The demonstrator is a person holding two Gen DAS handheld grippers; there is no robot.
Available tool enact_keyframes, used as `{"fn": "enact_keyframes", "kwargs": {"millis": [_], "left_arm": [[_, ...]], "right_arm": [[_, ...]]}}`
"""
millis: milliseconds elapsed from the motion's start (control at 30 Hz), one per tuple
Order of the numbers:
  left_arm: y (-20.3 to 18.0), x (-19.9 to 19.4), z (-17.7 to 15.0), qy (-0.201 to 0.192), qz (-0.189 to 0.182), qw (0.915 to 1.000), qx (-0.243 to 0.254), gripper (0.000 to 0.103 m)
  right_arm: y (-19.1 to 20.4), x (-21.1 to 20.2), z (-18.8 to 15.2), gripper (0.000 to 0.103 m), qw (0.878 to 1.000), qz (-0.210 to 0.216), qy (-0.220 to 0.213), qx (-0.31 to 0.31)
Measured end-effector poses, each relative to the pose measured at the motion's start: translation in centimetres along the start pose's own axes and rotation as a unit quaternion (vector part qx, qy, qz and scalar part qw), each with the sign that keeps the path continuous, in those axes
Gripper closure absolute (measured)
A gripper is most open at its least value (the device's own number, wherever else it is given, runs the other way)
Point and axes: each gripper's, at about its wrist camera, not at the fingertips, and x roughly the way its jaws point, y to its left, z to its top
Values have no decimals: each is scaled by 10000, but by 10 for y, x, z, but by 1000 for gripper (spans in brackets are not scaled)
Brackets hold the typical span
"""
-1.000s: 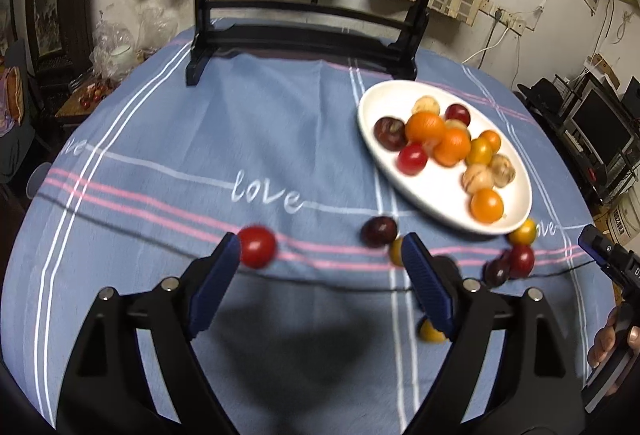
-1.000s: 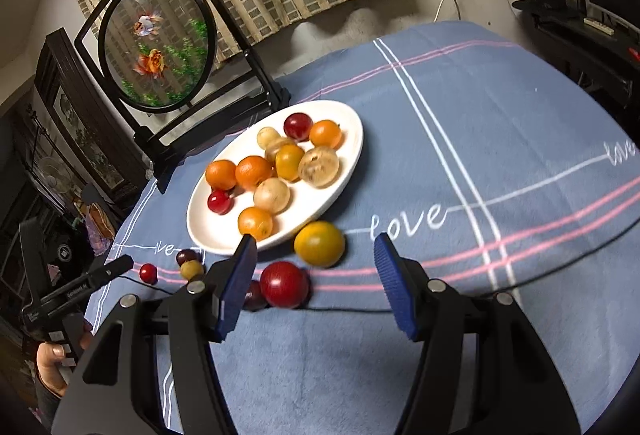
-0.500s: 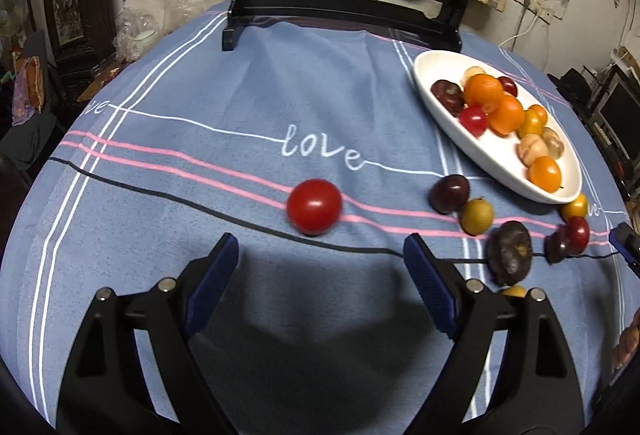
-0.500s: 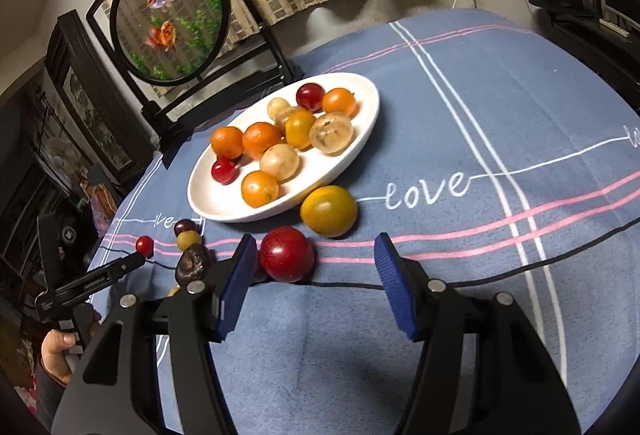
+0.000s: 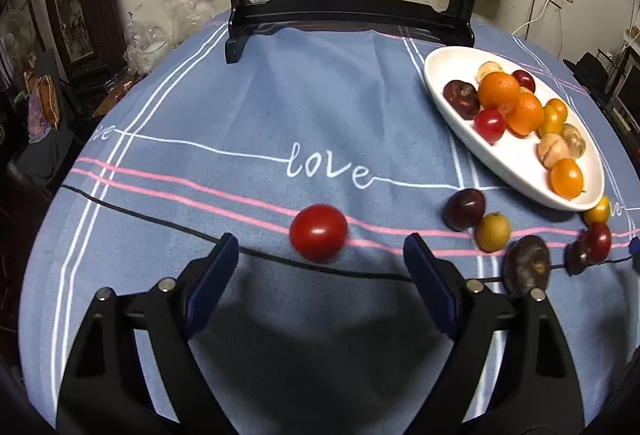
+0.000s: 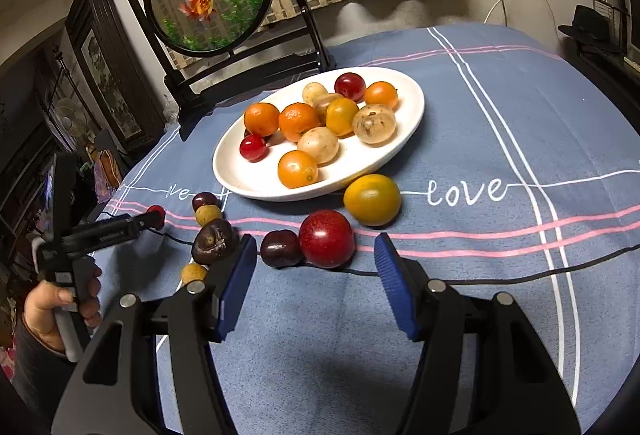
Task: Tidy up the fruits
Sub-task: 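Grasp the red tomato on the tablecloth with the left tool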
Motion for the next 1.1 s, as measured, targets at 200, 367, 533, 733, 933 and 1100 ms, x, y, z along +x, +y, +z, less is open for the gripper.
{"fn": "enact_keyframes", "kwargs": {"millis": [200, 367, 533, 733, 933, 1100], "left_arm": [[9, 8, -1, 7, -24, 10000, 12, 18], [5, 16, -1, 42, -4, 9997, 238, 32], [9, 18, 0, 84, -171, 9997, 146, 37], [10, 22, 0, 95, -169, 9998, 83, 35], [9, 21, -1, 52, -143, 9998, 143, 35], [10, 19, -1, -20, -198, 9997, 145, 50]], "right_arm": [[6, 0, -1, 41, 10000, 26, -38, -83], [14, 1, -3, 41, 9997, 46, 9, -241], [16, 3, -4, 41, 9995, 27, 58, -308], [16, 6, -6, 41, 9994, -31, 121, -308], [16, 7, -6, 41, 9994, -47, 133, -312], [17, 7, -6, 41, 9993, -52, 148, -333]]}}
